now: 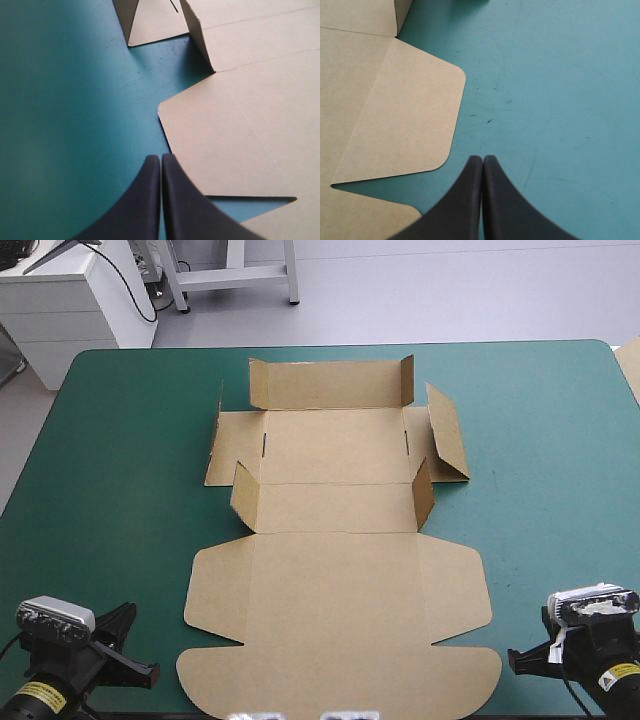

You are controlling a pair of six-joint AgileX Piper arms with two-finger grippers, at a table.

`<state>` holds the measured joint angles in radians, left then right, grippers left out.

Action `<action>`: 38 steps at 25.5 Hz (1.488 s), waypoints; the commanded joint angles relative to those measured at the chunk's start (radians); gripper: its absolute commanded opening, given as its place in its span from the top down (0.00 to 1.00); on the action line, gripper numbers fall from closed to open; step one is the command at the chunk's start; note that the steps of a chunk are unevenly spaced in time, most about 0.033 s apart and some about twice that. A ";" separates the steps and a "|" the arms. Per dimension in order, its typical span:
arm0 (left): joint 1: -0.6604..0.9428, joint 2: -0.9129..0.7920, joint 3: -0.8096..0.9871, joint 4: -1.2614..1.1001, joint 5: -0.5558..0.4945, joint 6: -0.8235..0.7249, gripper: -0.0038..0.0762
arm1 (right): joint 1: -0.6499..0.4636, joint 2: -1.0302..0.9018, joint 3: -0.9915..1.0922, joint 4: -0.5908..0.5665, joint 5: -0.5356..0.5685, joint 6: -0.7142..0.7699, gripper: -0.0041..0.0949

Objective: Fold the box

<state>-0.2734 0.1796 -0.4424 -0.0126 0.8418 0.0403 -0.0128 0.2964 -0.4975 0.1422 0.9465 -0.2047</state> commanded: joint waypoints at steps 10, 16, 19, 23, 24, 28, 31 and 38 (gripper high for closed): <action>0.000 0.012 -0.022 -0.005 -0.066 -0.007 0.96 | 0.004 0.014 -0.027 0.003 -0.055 -0.009 0.97; 0.000 0.076 -0.091 -0.005 -0.057 -0.046 0.96 | 0.004 0.068 -0.110 0.003 -0.044 -0.032 0.97; 0.000 0.150 -0.155 -0.005 -0.050 -0.047 0.96 | 0.004 0.147 -0.199 0.003 -0.032 -0.032 0.97; 0.000 0.277 -0.236 -0.005 -0.040 -0.052 0.96 | 0.004 0.277 -0.333 0.029 -0.026 -0.032 0.97; 0.000 0.311 -0.257 -0.006 -0.037 -0.052 0.96 | 0.004 0.310 -0.365 0.047 -0.024 -0.032 0.97; 0.000 0.435 -0.339 -0.008 -0.037 -0.054 0.96 | 0.004 0.439 -0.471 0.138 0.014 -0.069 0.97; 0.000 0.528 -0.396 -0.010 -0.034 -0.054 0.96 | 0.004 0.545 -0.548 0.168 0.055 -0.069 0.97; 0.000 0.723 -0.499 -0.010 -0.031 -0.054 0.96 | 0.004 0.759 -0.688 0.224 0.086 -0.069 0.97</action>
<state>-0.2734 0.8451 -0.8826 -0.0168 0.8635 -0.0053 -0.0128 0.9934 -1.1088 0.3200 1.0594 -0.2609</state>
